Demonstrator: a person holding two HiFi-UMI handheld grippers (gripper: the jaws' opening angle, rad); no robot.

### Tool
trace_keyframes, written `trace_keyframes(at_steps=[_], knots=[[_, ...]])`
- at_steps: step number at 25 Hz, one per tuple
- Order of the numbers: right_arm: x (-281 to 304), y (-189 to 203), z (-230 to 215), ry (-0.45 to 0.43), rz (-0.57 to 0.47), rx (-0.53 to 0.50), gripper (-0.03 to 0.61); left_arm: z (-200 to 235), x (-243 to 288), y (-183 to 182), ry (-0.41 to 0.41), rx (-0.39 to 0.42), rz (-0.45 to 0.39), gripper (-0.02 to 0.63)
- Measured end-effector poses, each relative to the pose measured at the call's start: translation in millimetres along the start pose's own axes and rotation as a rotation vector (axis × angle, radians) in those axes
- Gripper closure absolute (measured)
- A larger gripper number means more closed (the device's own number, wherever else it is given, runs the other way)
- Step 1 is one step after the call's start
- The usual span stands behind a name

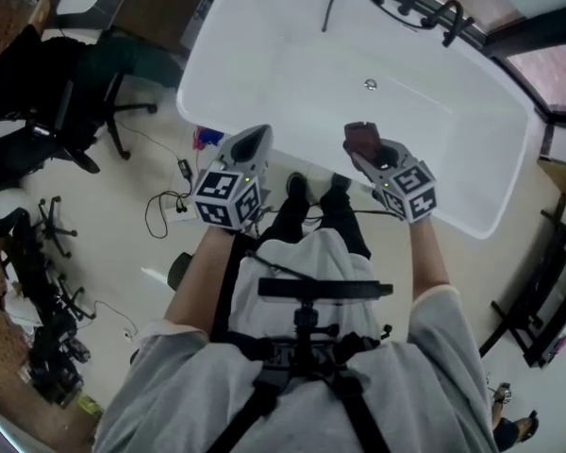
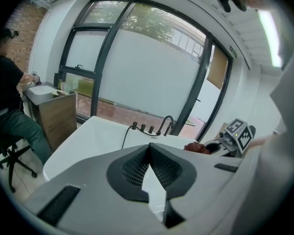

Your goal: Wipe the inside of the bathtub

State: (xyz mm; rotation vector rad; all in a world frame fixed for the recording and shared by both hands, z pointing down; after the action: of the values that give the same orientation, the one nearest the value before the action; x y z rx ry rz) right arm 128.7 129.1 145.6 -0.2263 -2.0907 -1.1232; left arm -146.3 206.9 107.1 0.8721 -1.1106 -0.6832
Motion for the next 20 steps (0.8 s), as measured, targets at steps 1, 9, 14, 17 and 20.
trace_keyframes(at_steps=[1, 9, 14, 17, 20], knots=[[8, 2, -5, -0.026, 0.015, -0.005, 0.436, -1, 2, 3, -0.016, -0.022, 0.004, 0.606], [52, 16, -42, -0.198, 0.109, -0.039, 0.437, -18, 20, 4, -0.143, -0.061, 0.022, 0.606], [95, 26, -54, -0.277, 0.19, -0.109, 0.437, -14, 34, 15, -0.19, -0.029, 0.035, 0.606], [123, 40, -60, -0.279, 0.223, -0.098, 0.437, -8, 49, 32, -0.182, 0.01, 0.065, 0.606], [158, 60, -67, -0.249, 0.265, -0.1, 0.437, 8, 68, 54, -0.158, 0.027, 0.077, 0.606]])
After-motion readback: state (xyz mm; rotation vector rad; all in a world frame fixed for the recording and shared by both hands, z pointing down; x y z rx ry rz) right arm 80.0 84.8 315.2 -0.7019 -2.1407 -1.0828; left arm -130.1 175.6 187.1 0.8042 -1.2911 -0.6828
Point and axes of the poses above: the fingertips, and each gripper's own axes: x forward along the fingers, z to its left, y out of its underside, the point moved 9 cm from there along -x, backward along the fingers, and after that the axes turned 10 degrees about x, right-handed, at the moved point
